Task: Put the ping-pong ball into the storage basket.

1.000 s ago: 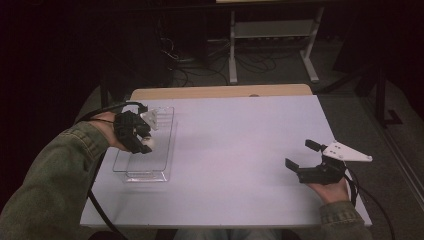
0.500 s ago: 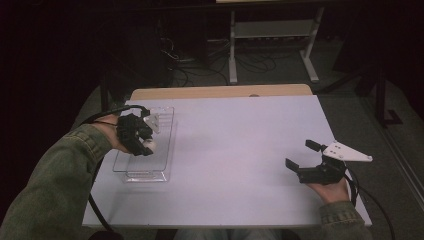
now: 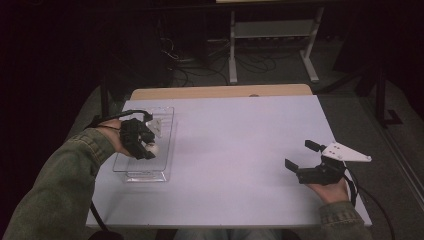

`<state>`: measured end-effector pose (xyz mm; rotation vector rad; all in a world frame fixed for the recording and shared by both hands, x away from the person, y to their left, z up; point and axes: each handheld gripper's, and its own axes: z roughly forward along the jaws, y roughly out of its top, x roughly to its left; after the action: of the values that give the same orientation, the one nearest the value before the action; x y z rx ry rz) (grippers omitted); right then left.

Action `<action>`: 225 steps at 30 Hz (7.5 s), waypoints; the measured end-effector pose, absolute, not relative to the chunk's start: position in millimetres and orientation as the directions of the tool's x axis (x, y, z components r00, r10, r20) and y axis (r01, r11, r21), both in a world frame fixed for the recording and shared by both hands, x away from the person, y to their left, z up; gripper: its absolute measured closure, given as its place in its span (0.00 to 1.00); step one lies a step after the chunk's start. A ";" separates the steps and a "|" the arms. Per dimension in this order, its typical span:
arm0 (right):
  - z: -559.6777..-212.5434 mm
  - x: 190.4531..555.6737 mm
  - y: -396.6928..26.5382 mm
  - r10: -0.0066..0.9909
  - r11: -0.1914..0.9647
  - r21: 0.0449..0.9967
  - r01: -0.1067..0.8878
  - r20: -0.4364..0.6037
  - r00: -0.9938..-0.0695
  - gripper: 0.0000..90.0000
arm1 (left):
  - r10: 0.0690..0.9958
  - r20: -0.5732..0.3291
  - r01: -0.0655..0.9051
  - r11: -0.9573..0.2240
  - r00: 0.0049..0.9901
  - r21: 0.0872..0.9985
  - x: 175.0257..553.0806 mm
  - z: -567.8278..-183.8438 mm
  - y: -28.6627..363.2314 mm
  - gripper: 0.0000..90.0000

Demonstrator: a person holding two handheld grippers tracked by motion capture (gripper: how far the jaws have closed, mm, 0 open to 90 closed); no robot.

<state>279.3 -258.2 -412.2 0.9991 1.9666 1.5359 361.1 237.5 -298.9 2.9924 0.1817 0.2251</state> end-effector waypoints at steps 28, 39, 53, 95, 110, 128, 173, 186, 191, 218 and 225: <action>-412.2 278.8 -258.3 0.768 0.119 0.956 0.267 0.081 -0.635 0.00 | 0.132 0.104 0.116 -0.983 0.986 0.142 363.9 -328.3 237.8 0.56; -412.6 279.0 -258.1 0.768 0.122 0.956 0.268 0.080 -0.636 0.00 | 0.135 0.088 0.121 -0.982 0.987 0.148 368.3 -338.9 234.0 0.56; -412.7 279.0 -258.9 0.770 0.120 0.955 0.270 0.082 -0.633 0.00 | 0.137 0.077 0.126 -0.983 0.988 0.137 370.7 -355.7 234.9 0.56; -412.4 278.6 -259.3 0.770 0.122 0.955 0.270 0.081 -0.632 0.00 | 0.217 0.060 0.210 -0.972 0.974 0.106 376.9 -373.2 233.5 0.36; -412.4 278.3 -260.1 0.772 0.121 0.954 0.273 0.082 -0.630 0.00 | 0.276 0.146 0.252 -0.954 0.950 0.161 376.5 -361.9 237.9 0.21; -412.3 278.1 -258.5 0.771 0.133 0.953 0.273 0.074 -0.632 0.00 | 0.347 0.203 0.295 -0.924 0.916 0.244 373.4 -346.0 247.6 0.02; -411.6 277.2 -258.9 0.774 0.130 0.954 0.270 0.073 -0.629 0.00 | 0.413 0.145 0.285 -0.804 0.899 0.523 346.0 -325.0 271.8 0.00; -411.7 277.1 -259.3 0.775 0.126 0.954 0.271 0.076 -0.628 0.00 | 0.467 0.134 0.294 -0.728 0.874 0.619 339.2 -322.3 286.4 0.00; -411.7 277.2 -259.5 0.775 0.126 0.955 0.270 0.075 -0.628 0.00 | 0.500 0.120 0.306 -0.683 0.858 0.663 336.7 -323.3 294.1 0.00; -411.7 276.9 -259.7 0.776 0.125 0.954 0.273 0.077 -0.626 0.00 | 0.596 0.133 0.291 -0.559 0.792 0.777 315.0 -326.3 316.3 0.00; -411.7 276.8 -259.6 0.777 0.124 0.954 0.272 0.077 -0.625 0.00 | 0.649 0.113 0.311 -0.502 0.752 0.807 310.9 -330.9 325.9 0.00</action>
<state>276.8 -259.6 -411.7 1.0111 1.9650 1.5148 310.9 325.9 -330.9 2.1199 0.7183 0.5187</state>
